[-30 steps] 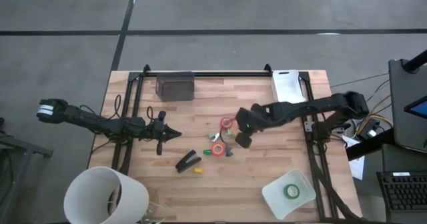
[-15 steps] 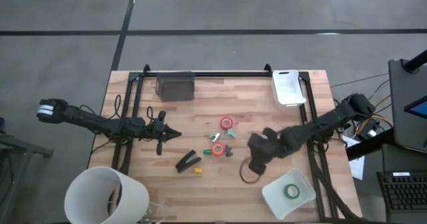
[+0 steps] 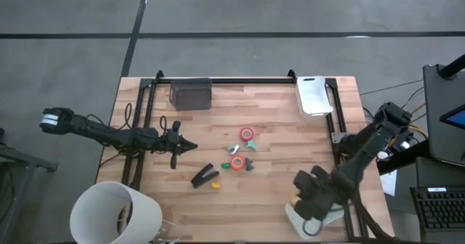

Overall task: Pick and place Stapler, Stapler remover, tape
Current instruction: Put the yellow tape into the bottom white bin

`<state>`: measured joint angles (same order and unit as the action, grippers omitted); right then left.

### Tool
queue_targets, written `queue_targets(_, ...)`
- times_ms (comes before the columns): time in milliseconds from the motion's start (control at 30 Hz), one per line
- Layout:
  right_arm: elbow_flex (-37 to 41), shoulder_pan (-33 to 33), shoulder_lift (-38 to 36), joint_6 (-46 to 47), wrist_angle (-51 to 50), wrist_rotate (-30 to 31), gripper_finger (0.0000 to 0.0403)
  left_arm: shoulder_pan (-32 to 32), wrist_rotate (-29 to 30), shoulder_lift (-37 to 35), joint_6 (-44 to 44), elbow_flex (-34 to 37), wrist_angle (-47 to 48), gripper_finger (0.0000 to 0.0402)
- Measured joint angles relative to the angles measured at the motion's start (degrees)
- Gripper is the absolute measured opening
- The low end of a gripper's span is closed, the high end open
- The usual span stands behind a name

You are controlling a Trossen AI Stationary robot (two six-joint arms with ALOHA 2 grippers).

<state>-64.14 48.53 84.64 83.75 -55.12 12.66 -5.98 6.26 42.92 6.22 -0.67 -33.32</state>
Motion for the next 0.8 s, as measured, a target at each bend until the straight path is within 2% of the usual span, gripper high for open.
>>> queue_targets(233,-1.3,7.7,0.1,10.5,-3.5,-1.2,0.0040,0.0,0.0,0.0,0.0,0.0,0.0,0.0019)
queue_targets(400,-1.3,10.4,0.1,17.0,-5.0,-1.2,0.0043,0.0,0.0,0.0,0.0,0.0,0.0,0.0021)
queue_targets(567,-1.3,11.2,0.1,18.1,-4.9,-1.3,0.0042,0.0,0.0,0.0,0.0,0.0,0.0,0.0018)
queue_targets(800,-1.3,11.5,0.1,18.5,-4.9,-4.9,0.0043,0.0,0.0,0.0,0.0,0.0,0.0,0.0021)
